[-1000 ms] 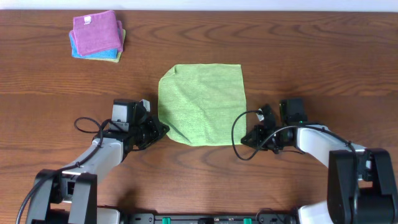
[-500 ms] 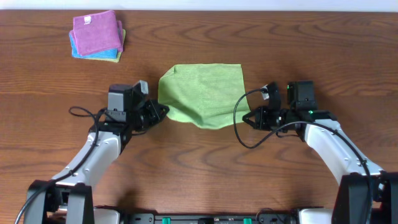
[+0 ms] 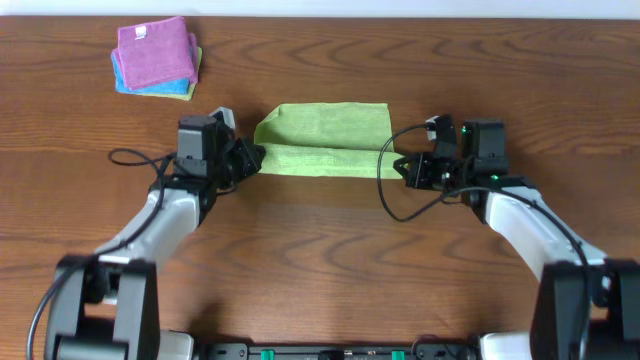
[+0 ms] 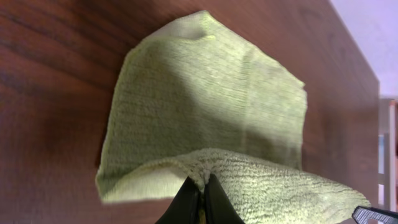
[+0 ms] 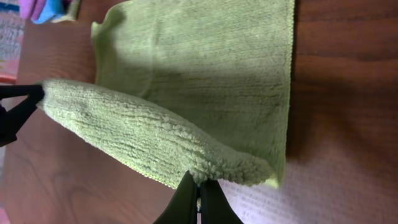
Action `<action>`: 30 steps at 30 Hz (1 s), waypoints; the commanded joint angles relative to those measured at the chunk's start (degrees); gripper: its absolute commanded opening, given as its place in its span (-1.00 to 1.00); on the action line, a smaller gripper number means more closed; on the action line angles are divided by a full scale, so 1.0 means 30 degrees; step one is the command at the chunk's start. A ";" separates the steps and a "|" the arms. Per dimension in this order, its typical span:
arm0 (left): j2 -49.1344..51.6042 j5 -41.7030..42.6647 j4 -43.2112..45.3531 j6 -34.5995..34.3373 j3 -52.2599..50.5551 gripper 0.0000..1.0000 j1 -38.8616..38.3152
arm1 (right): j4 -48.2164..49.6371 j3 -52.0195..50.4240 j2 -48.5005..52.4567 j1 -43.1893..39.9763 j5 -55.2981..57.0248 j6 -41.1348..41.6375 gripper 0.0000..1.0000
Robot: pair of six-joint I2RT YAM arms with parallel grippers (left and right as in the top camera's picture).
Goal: Fold the cloth
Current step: 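Lift the near edge and fold it forward over the far edge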
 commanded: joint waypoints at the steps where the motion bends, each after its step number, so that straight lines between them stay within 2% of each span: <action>1: 0.1151 -0.0459 0.0015 0.0678 0.1362 -0.88 0.0036 | 0.0255 0.1239 0.1457 0.0270 0.0299 0.0597 -0.97; 13: 0.4911 -0.1158 0.0015 0.1195 0.5202 -0.89 0.0087 | -0.0816 0.7745 0.6659 0.0736 0.0663 0.0597 -0.97; 25: 0.8663 -0.1413 -0.0160 0.1348 1.0003 -0.88 0.0648 | -0.0896 1.0571 0.8888 0.0743 0.1545 0.0583 -0.97; 30: 0.9027 -0.1224 -0.1450 0.1894 1.0783 -0.89 0.0678 | -0.1129 1.0979 0.9041 0.0765 0.1778 0.0597 -0.97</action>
